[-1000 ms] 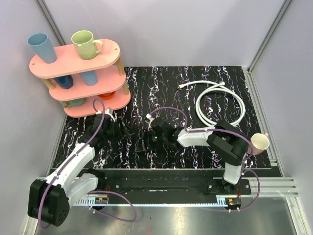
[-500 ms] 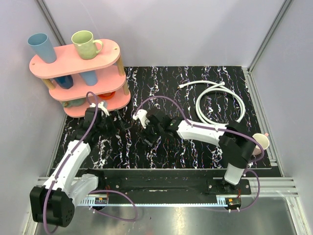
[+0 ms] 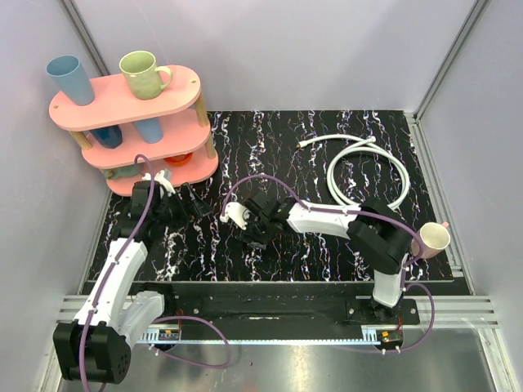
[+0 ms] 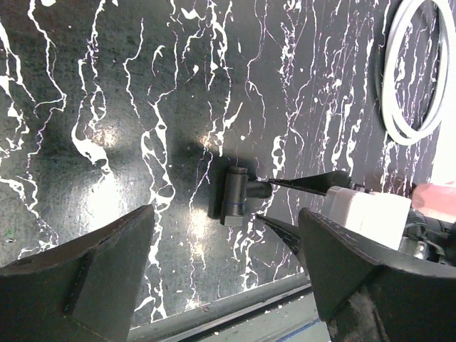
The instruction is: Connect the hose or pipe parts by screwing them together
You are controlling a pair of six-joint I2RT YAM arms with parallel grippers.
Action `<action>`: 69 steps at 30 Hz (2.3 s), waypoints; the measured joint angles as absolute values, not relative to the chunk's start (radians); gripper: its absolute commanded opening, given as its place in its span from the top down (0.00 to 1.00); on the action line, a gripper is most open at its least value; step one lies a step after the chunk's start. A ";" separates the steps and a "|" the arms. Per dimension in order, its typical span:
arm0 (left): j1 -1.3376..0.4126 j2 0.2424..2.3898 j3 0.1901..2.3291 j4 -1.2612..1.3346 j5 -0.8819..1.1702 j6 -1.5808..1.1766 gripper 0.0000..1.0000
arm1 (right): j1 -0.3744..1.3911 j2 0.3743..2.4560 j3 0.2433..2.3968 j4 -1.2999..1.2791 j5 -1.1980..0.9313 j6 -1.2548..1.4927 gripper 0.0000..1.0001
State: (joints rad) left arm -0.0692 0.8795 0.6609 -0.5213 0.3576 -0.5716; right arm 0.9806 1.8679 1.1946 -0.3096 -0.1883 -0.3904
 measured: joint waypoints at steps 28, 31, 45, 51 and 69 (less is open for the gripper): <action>-0.060 0.984 0.624 -0.316 0.820 -0.566 0.31 | 0.980 1.557 0.989 -0.130 -0.137 -0.385 1.00; -0.098 0.984 0.589 -0.231 0.907 -0.608 0.31 | 0.980 1.472 0.957 -0.073 -0.165 -0.369 1.00; -0.178 0.968 0.519 0.051 1.070 -0.815 0.42 | 0.980 1.282 0.870 -0.010 -0.277 -0.332 1.00; -0.204 0.976 0.496 0.144 1.101 -0.929 0.42 | 0.980 1.258 0.848 -0.003 -0.310 -0.321 1.00; -0.260 1.053 0.496 0.104 1.129 -0.917 0.47 | 0.980 1.260 0.854 -0.024 -0.319 -0.337 1.00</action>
State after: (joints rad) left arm -0.2604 1.0531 0.4961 0.1040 1.1294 -0.9169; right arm 0.9802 1.2598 0.8539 -0.0242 -0.3191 -0.3370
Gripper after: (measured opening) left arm 0.535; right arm 0.254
